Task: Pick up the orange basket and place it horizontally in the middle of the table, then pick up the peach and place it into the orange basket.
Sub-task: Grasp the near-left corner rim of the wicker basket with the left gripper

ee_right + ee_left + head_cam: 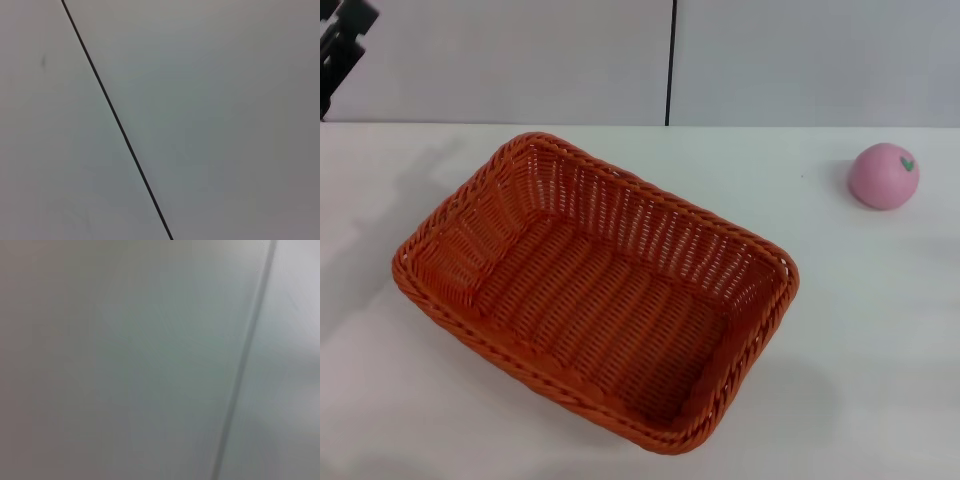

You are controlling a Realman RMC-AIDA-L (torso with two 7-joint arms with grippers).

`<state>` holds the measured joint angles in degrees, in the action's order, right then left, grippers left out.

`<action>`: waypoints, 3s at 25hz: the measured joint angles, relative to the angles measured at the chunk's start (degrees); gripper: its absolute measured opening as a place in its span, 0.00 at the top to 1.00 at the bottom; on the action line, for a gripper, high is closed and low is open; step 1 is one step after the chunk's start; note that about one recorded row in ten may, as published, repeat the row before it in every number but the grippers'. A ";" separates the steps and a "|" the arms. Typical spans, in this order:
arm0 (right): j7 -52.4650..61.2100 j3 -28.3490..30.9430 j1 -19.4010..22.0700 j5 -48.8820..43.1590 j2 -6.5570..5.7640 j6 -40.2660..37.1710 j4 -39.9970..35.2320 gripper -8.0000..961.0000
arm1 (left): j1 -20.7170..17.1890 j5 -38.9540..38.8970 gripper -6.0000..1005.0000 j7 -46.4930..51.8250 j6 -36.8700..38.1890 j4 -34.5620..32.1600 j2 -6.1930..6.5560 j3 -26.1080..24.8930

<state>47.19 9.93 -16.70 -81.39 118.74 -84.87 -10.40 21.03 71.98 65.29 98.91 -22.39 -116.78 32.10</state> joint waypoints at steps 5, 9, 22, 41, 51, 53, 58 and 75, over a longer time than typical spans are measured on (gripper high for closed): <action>0.01 0.00 -0.14 0.00 0.00 0.58 0.07 0.59 | 1.72 7.17 0.30 14.89 -2.49 -11.59 3.25 4.67; 0.02 0.01 -0.16 0.00 0.00 0.63 0.14 0.59 | 4.58 18.43 0.30 26.66 -4.24 -21.37 4.60 5.98; 0.32 0.16 0.46 0.00 0.08 0.70 0.53 0.59 | 11.85 49.18 0.43 44.58 -5.20 -42.94 1.61 6.16; 0.24 0.49 0.09 0.00 -0.01 2.24 1.08 0.59 | 13.52 65.70 0.20 49.09 -7.56 -43.72 -0.94 9.97; 0.12 0.08 0.09 -0.28 -0.08 3.64 1.08 0.59 | 14.29 69.94 0.20 51.37 -9.78 -42.79 -1.03 12.73; 0.05 0.08 0.09 -0.33 -0.07 3.89 1.08 0.59 | 14.52 70.53 0.20 51.43 -10.13 -42.05 -1.06 12.74; 0.03 0.09 -0.01 -0.39 -0.03 5.06 1.07 0.59 | 15.03 71.64 0.20 51.63 -10.63 -40.07 -1.02 14.56; 0.04 0.10 -0.52 -0.16 -0.07 6.82 1.08 0.58 | 15.54 75.81 0.40 55.01 -13.41 -40.23 -1.10 15.95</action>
<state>47.24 10.03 -17.23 -81.54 118.67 -78.05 -9.32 36.56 147.79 120.29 85.50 -62.62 -117.88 48.04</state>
